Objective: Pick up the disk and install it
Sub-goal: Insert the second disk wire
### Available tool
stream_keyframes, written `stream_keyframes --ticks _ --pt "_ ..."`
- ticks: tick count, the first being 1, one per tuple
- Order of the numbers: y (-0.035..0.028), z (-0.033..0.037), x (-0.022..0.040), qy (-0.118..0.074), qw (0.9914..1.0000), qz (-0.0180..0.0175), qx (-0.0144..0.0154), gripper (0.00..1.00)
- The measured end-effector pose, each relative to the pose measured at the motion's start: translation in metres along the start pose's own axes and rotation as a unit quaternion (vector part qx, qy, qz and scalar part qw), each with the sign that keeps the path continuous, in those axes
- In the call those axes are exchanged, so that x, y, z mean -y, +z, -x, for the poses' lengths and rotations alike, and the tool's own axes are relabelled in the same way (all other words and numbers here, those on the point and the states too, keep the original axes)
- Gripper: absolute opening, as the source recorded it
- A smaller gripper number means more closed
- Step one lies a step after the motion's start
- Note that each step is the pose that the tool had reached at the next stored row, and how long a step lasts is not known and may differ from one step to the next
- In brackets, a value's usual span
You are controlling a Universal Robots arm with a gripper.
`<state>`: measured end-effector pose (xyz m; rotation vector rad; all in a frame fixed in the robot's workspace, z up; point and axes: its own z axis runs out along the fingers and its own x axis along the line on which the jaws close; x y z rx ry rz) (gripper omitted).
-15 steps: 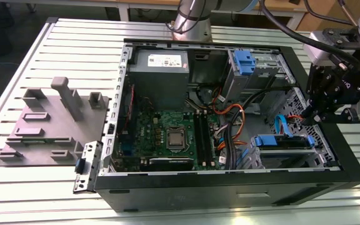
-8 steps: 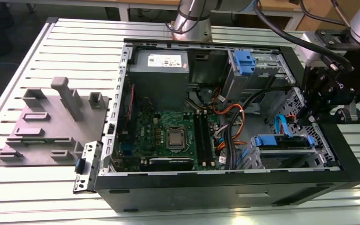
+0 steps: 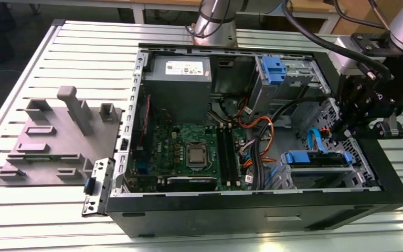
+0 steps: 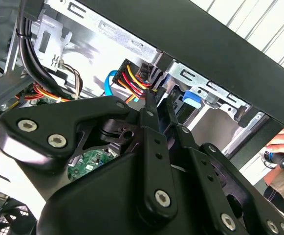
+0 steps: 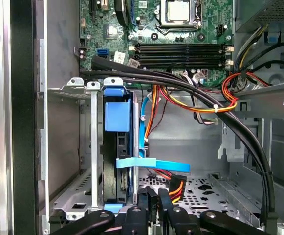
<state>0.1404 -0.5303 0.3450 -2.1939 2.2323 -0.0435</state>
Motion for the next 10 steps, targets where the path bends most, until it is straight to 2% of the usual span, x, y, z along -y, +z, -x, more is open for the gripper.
stream_keyframes --ticks 2,3,10 --pt "0.0 0.0 0.0 0.0 1.0 0.0 0.0 0.22" --pt "0.0 0.0 0.0 0.0 1.0 0.0 0.0 0.16" --pt "0.0 0.0 0.0 0.0 1.0 0.0 -0.0002 0.16"
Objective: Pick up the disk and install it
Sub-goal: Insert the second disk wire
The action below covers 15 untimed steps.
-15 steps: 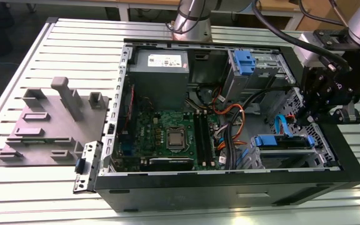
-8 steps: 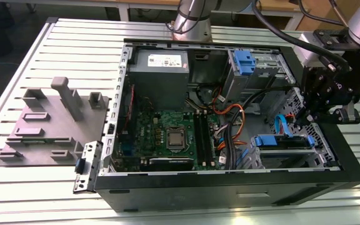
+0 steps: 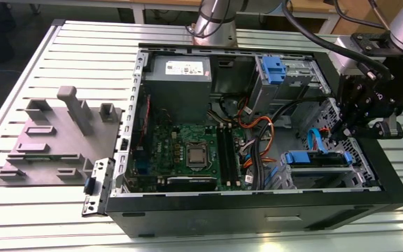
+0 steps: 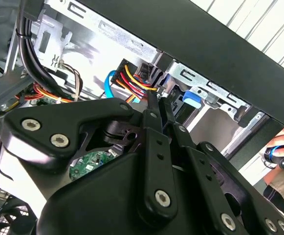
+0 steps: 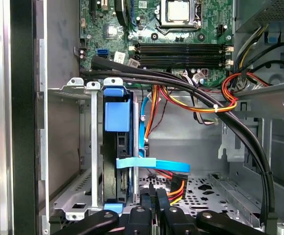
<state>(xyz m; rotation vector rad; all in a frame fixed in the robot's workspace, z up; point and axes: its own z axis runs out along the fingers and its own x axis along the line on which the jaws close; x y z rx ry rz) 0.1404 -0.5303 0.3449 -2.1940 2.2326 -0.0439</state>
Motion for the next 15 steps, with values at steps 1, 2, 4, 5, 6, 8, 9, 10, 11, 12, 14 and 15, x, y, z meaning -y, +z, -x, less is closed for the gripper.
stream_keyframes --ticks 1,2,4,5,6,8,9,10,11,12,14,15 --pt "0.0 -0.0001 0.0 0.0 1.0 0.0 -0.0002 0.16" --pt "-0.0001 -0.0005 -0.0001 0.0 1.0 0.0 -0.0004 0.16" --pt "0.0 -0.0021 -0.0005 0.0 1.0 -0.0001 -0.0005 0.16" --pt "0.0 -0.0031 -0.0008 0.0 1.0 -0.0002 -0.0005 0.16" --pt "0.0 -0.0041 -0.0012 0.0 1.0 -0.0004 -0.0005 0.16" --pt "0.0001 -0.0071 -0.0021 0.0 1.0 -0.0009 -0.0004 0.16" --pt "0.0 -0.0096 -0.0024 0.0 1.0 -0.001 -0.0005 0.16" --pt "0.0 -0.0122 -0.0026 0.0 1.0 -0.0011 -0.0004 0.16" --pt "0.0001 -0.0144 -0.0028 0.0 1.0 -0.0012 -0.0004 0.16" --pt "0.0001 -0.0163 -0.003 0.0 1.0 -0.0013 -0.0004 0.16" --pt "0.0001 -0.0197 -0.0035 0.0 1.0 -0.0015 -0.0004 0.16" --pt "0.0002 -0.0215 -0.004 0.0 1.0 -0.0017 -0.0004 0.16"
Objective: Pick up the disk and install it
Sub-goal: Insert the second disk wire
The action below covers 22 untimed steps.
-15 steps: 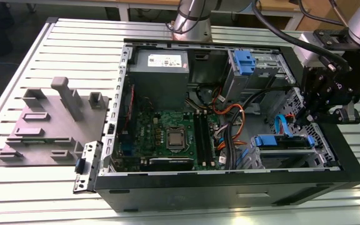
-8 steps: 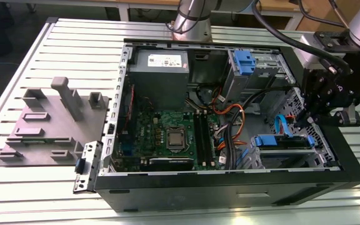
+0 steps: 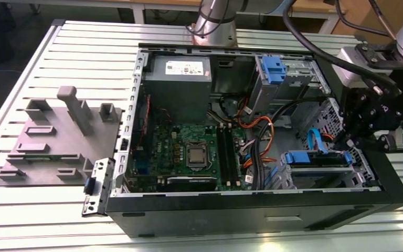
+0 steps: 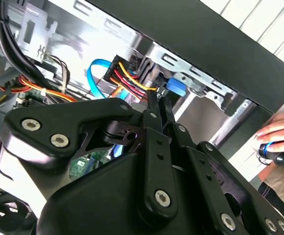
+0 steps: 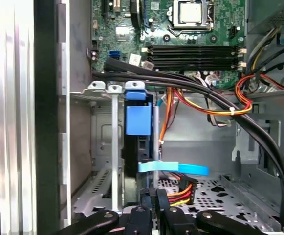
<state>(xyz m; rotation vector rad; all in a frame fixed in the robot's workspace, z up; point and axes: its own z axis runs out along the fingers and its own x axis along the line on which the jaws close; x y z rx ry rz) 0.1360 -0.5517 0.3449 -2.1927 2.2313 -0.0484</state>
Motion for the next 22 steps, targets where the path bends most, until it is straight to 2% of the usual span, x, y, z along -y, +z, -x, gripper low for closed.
stream_keyframes --ticks 3,11,15,22 --pt "0.0001 -0.0034 -0.0017 0.0 1.0 -0.0005 -0.0001 0.16" --pt "0.0035 -0.0069 -0.0027 0.0 1.0 -0.0005 0.0 0.16" --pt "0.0062 -0.0076 -0.0028 0.0 1.0 -0.0005 -0.0002 0.16" --pt "0.0068 -0.0077 -0.0028 0.0 1.0 -0.0005 0.0001 0.16"
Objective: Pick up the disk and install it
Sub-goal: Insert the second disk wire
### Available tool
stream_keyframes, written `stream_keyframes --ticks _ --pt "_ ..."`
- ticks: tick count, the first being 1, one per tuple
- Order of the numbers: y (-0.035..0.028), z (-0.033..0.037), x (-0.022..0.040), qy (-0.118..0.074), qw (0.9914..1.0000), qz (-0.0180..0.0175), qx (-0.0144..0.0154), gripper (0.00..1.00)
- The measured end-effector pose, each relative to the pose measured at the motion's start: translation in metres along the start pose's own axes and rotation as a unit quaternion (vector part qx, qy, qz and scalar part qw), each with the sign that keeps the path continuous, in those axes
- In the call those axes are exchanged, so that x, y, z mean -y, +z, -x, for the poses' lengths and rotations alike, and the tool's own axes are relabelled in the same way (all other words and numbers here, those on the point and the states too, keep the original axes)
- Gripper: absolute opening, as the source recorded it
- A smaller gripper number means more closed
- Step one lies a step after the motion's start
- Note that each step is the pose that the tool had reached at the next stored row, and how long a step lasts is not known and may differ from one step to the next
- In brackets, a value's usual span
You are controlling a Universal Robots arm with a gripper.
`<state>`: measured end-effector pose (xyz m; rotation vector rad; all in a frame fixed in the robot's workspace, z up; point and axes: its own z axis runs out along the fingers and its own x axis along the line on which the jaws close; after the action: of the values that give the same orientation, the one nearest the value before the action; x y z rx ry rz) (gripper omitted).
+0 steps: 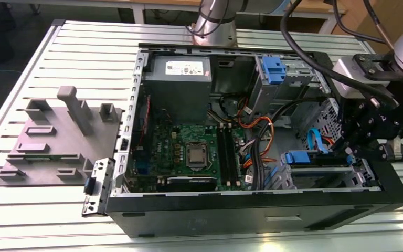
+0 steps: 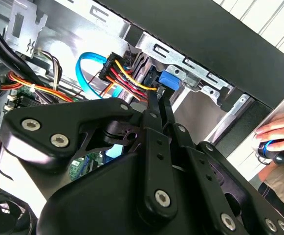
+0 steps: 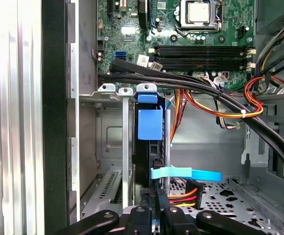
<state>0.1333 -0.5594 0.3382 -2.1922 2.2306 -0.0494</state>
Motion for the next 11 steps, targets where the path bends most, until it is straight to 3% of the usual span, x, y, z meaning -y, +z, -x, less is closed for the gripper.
stream_keyframes --ticks 2,3,11 --pt "0.0001 0.0 0.0 0.0 1.0 0.0 -0.0001 0.17" --pt "0.0001 0.0 0.0 0.0 1.0 0.0 -0.0001 0.24" --pt "0.0034 0.0007 -0.0001 0.0 1.0 0.0 -0.0002 0.24"
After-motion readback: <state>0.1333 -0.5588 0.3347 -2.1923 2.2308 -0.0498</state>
